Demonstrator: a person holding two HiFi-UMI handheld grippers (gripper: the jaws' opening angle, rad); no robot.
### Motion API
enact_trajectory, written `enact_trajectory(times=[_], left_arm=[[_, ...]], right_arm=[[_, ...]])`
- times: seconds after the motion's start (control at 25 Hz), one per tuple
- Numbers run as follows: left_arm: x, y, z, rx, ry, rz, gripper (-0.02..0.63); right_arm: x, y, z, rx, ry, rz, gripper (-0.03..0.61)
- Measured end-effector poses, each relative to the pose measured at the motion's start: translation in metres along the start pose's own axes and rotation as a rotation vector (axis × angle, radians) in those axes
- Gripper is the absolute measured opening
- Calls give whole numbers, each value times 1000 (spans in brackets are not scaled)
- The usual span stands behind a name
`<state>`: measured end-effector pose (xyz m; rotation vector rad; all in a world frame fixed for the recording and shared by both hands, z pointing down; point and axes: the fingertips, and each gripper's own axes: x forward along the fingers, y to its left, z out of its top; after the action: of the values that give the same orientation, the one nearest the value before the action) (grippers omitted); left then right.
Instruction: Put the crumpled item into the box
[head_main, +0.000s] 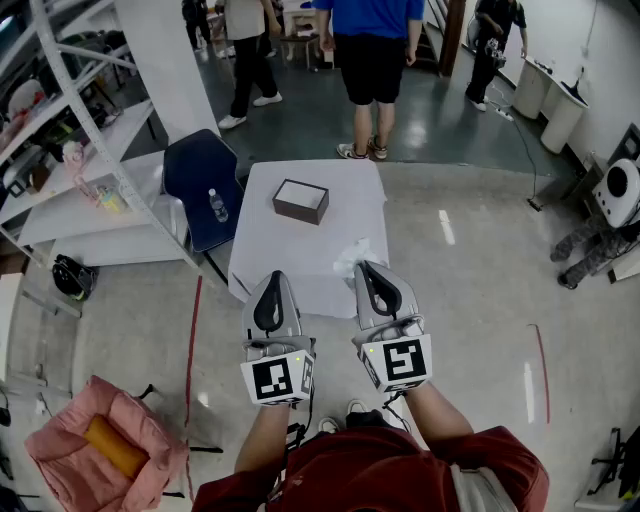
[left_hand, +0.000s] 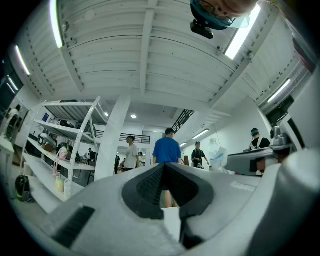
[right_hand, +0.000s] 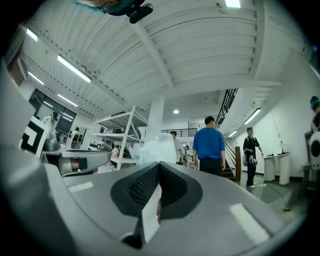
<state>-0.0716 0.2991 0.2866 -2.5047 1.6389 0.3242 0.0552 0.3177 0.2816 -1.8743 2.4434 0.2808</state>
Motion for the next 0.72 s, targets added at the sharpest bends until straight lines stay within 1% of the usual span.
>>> enact_trajectory(times=[0.12, 0.24, 0.52, 0.72], left_arm=[[-9, 4, 7, 24, 4, -6, 3], [-16, 6, 12, 30, 1, -13, 3], [-21, 3, 9, 41, 15, -26, 3], [-25, -6, 7, 32, 15, -24, 3]], right_arm=[[-8, 10, 4, 7, -8, -11, 3], [-13, 15, 6, 11, -13, -20, 3], [-16, 14, 2, 35, -31, -39, 3], [-23, 9, -1, 78, -43, -47, 3]])
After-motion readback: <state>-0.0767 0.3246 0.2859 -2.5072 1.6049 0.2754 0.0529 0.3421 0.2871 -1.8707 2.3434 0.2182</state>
